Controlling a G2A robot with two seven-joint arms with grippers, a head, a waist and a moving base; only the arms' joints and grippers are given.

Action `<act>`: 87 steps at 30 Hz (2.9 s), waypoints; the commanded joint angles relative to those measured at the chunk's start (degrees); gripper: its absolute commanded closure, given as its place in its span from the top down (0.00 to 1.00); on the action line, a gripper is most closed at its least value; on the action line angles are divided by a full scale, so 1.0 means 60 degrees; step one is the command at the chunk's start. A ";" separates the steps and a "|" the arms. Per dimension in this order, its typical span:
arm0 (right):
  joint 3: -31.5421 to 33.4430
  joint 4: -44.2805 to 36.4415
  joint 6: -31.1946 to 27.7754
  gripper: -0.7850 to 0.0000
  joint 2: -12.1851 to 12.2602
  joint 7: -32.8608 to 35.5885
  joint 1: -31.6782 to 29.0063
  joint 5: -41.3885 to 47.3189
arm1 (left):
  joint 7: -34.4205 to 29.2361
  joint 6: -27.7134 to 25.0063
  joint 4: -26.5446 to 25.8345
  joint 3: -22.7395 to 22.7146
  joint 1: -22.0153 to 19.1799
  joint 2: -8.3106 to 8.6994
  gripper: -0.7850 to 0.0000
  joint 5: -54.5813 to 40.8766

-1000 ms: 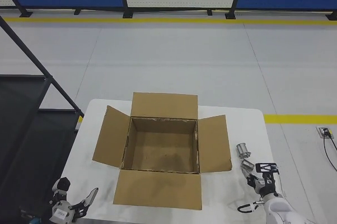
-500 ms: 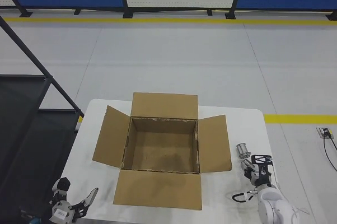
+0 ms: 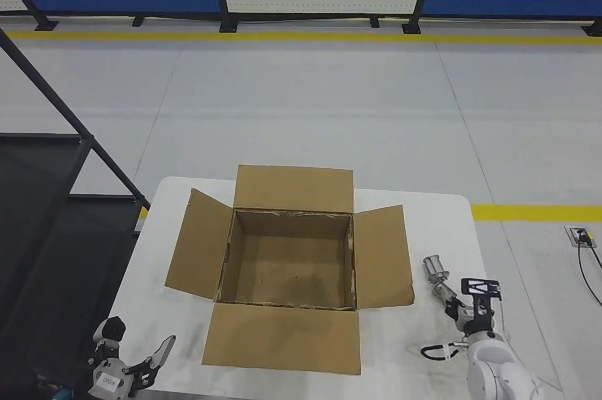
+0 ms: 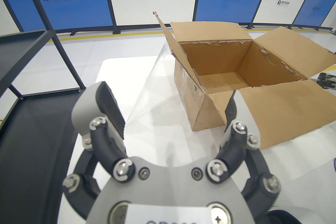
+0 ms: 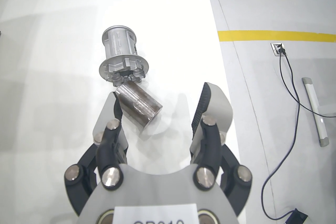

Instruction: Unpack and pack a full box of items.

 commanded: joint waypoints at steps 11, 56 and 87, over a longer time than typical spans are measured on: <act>0.0207 -0.0181 -0.0433 0.78 0.0036 -0.0303 -0.0296 0.0186 | 0.0000 0.0000 0.0000 0.0000 0.0000 0.0000 1.00 0.0000; -0.0549 0.0302 -0.0183 0.67 0.0045 0.0881 0.0369 -0.0681 | 0.0000 0.0000 0.0000 0.0000 0.0000 0.0000 1.00 0.0000; 0.0003 0.0311 -0.0701 0.36 0.0105 0.0726 0.0073 0.0041 | 0.0000 0.0000 0.0000 0.0000 0.0000 0.0000 1.00 0.0000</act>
